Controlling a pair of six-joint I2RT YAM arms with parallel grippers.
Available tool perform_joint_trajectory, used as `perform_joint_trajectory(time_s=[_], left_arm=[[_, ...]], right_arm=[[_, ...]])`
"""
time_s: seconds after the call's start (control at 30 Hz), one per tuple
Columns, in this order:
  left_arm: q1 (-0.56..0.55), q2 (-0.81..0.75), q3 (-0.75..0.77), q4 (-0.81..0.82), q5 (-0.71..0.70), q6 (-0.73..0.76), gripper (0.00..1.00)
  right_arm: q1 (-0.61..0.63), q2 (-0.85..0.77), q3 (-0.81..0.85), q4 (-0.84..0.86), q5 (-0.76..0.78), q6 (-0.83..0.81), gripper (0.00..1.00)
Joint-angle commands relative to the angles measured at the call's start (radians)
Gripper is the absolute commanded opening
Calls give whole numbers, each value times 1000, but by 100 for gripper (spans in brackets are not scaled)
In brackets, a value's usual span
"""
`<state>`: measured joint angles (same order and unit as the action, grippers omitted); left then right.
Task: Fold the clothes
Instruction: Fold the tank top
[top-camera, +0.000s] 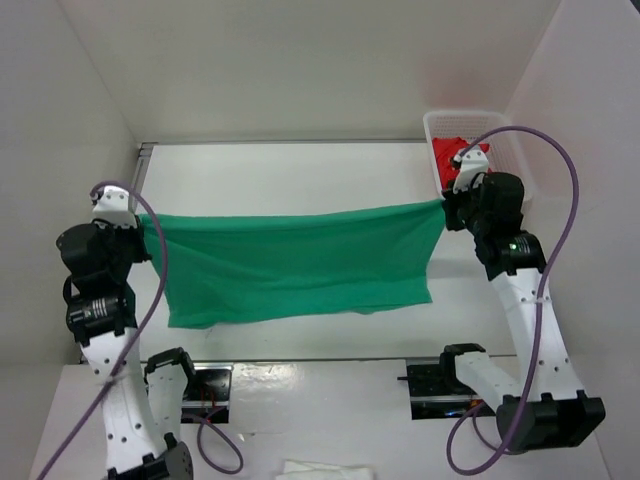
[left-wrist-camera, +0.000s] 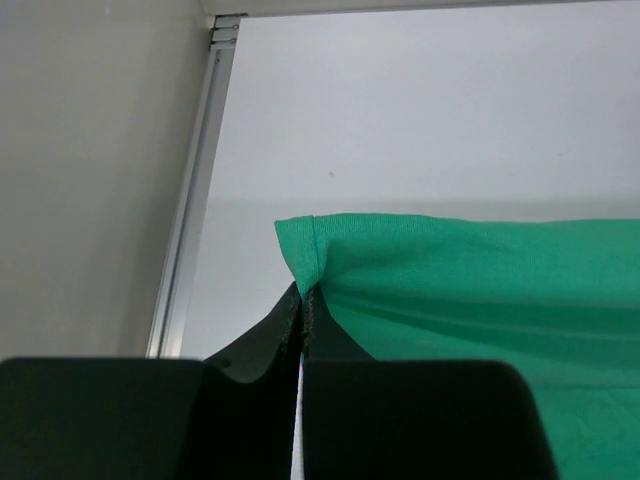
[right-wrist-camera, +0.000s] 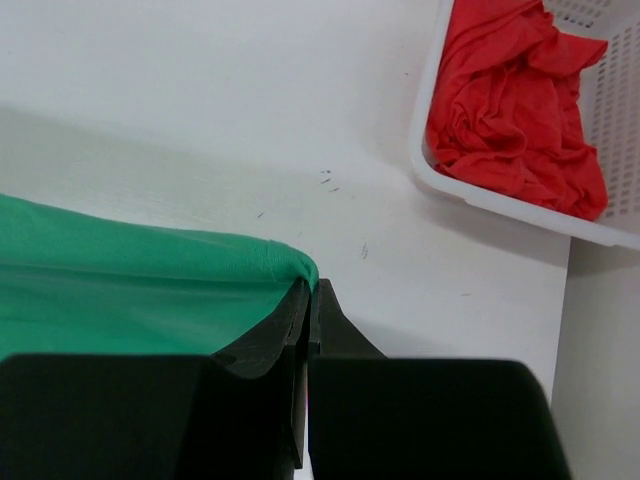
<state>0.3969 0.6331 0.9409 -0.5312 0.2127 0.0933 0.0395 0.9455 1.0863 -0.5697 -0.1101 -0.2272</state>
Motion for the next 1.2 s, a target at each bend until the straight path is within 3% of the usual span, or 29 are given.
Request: perform_joint_trajectory(time_s=[0.0,0.2,0.63,0.9,1.17], left_arm=[[7,65,50,158,-38,48,0],[16,56,154,146,-39,27,0],[16,-190,321,56,-30,-56,0],[7,-292,308,7,-53,-67,0],[7,-207,202,-4,29,-67,0]], right_arm=[[-3,24,66,139,21,-15,0],[-3,36,170,117,12,3,0],[6,-208,274,-18,3,3,0],[-3,-283,265,-71,-17,3,0],[-3,-220,173,-16,-37,3,0]])
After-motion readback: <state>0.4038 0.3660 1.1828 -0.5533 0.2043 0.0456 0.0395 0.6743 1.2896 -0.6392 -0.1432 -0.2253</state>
